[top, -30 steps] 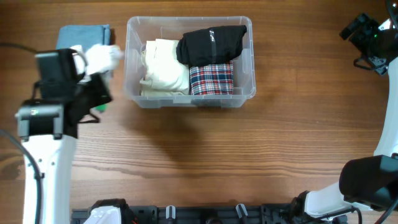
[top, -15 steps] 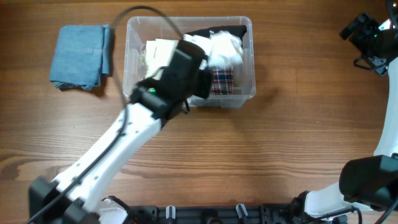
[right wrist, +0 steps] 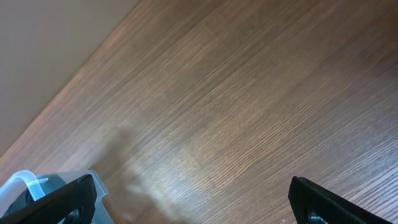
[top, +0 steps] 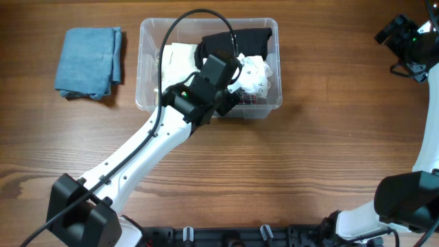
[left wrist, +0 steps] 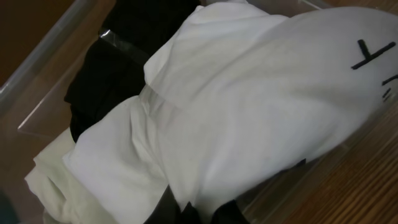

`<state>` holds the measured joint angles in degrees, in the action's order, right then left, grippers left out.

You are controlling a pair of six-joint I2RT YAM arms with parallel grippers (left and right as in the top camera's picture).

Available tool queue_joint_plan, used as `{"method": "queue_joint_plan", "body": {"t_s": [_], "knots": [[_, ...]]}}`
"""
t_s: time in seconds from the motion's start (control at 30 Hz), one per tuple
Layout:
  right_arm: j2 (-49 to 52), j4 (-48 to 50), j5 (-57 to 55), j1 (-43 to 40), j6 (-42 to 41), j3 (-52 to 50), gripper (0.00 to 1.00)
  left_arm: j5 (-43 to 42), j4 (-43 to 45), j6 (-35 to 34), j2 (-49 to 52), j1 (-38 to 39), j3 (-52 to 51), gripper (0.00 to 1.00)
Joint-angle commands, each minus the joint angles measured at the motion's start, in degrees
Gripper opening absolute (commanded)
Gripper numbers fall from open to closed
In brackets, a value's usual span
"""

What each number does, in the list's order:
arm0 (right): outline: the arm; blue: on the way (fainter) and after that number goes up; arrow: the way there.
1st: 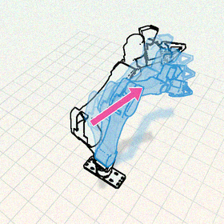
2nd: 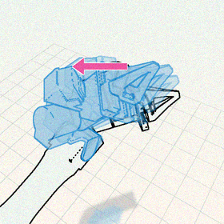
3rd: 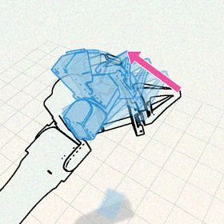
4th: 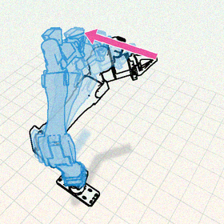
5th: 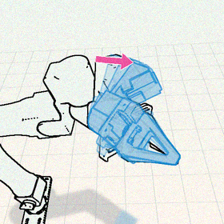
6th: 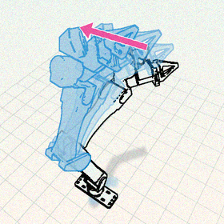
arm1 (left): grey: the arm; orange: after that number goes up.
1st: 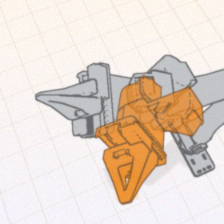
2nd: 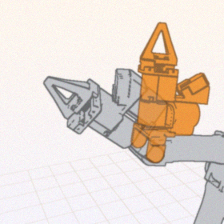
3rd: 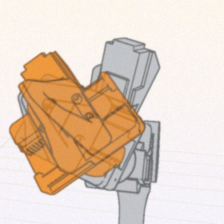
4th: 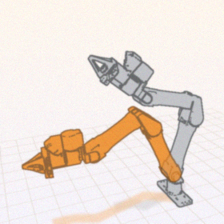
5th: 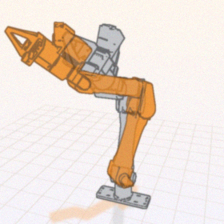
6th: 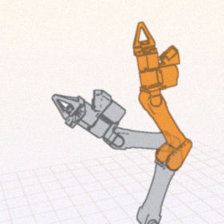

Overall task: Pack container
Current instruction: 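Carry the white T-shirt into the bin and press it down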

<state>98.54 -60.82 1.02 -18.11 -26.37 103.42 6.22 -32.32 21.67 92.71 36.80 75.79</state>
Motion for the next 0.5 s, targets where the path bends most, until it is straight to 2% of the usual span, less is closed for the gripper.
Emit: {"method": "queue_joint_plan", "body": {"t_s": [0.0, 0.03, 0.2, 0.37, 0.47], "knots": [[0.3, 0.2, -1.0, 0.1, -0.7, -0.3, 1.00, 0.9, 0.4, 1.6, 0.4, 0.0, 1.3, 0.21], [0.3, 0.2, -0.9, 0.1, -0.7, -0.3, 1.00, 0.9, 0.2, 1.2, 0.4, 0.1, 1.3, 0.45], [0.3, 0.2, -0.9, 0.1, -0.7, -0.3, 1.00, 0.9, -0.3, -0.3, 0.4, 1.2, 1.3, 0.66], [0.3, 0.2, -0.9, 0.1, -0.7, -0.3, 1.00, 0.9, -0.5, -0.8, 0.4, 2.6, 1.3, 0.68], [0.3, 0.2, -1.0, 0.1, -0.7, -0.3, 1.00, 1.0, -0.5, -4.5, -0.3, 3.0, 1.3, 0.65]]}}
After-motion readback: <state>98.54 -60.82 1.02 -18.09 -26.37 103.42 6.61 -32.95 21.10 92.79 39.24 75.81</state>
